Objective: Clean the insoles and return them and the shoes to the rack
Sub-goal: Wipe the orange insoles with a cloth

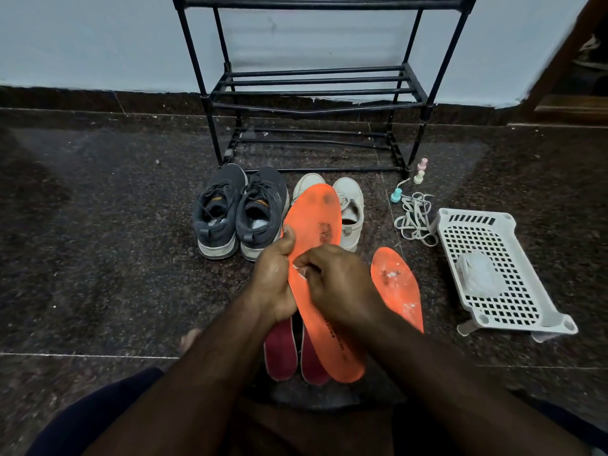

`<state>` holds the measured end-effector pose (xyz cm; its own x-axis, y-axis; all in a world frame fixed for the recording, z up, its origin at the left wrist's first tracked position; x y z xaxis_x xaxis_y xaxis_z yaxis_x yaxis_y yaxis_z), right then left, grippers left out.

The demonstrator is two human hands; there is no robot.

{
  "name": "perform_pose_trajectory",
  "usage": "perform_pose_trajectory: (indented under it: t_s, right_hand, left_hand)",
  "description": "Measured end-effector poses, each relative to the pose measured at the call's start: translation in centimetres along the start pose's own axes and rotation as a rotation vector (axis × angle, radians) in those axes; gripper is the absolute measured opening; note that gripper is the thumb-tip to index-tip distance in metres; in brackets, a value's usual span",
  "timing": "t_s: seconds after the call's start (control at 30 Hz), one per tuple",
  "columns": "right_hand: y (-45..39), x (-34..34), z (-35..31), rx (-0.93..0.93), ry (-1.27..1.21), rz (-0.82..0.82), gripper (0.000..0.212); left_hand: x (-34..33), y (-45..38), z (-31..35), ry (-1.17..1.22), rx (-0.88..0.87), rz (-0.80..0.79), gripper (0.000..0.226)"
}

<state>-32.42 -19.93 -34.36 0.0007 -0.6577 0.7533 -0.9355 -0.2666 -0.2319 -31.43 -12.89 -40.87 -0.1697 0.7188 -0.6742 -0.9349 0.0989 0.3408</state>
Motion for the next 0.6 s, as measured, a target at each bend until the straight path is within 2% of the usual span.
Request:
perform_pose_trajectory:
  t_s: [0.1,0.23,0.37,0.5,0.6]
  right_hand:
    - [-0.4,1.1,-0.1,0.0,-0.065,0.008,0.018]
    - [-2.1,3.4,1.2,-0.025,-0.029,0.217,0.016]
    - [-1.6,1.7,1.2,-0.037,0.018,0.094,0.016]
    - [-0.8,0.8,0.5,-0.058,-0.128,-0.106,0.016]
    - [-1.7,3.0,1.4,-0.119,-0.251,0.002,0.019]
  left_hand:
    - [0.0,0.1,0.0,-0.005,0.011,-0.012,0.063]
    - [-0.6,0.4,-0.6,0.029,0.022,-0.033,0.059]
    - [-0.4,0.2,-1.0,0.037,0.045,-0.034,0.062]
    - [-0.1,-0.1,-0.9,0.039,0.056,-0.022,0.067]
    - [-0.7,0.1,-0.9,0.077,0.055,-0.07,0.07]
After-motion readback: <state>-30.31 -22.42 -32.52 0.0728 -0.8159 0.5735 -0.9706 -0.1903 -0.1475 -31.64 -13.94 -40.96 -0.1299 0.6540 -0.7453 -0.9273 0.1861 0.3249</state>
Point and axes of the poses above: each hand's wrist, its own y-axis away from the middle knuckle, its own x-axis out of the back of the hand, z = x × y, the point moved 8 cm from there along -y, towards the middle knuckle, and after that the axes turned 8 degrees about -x, right-handed, at the moved point
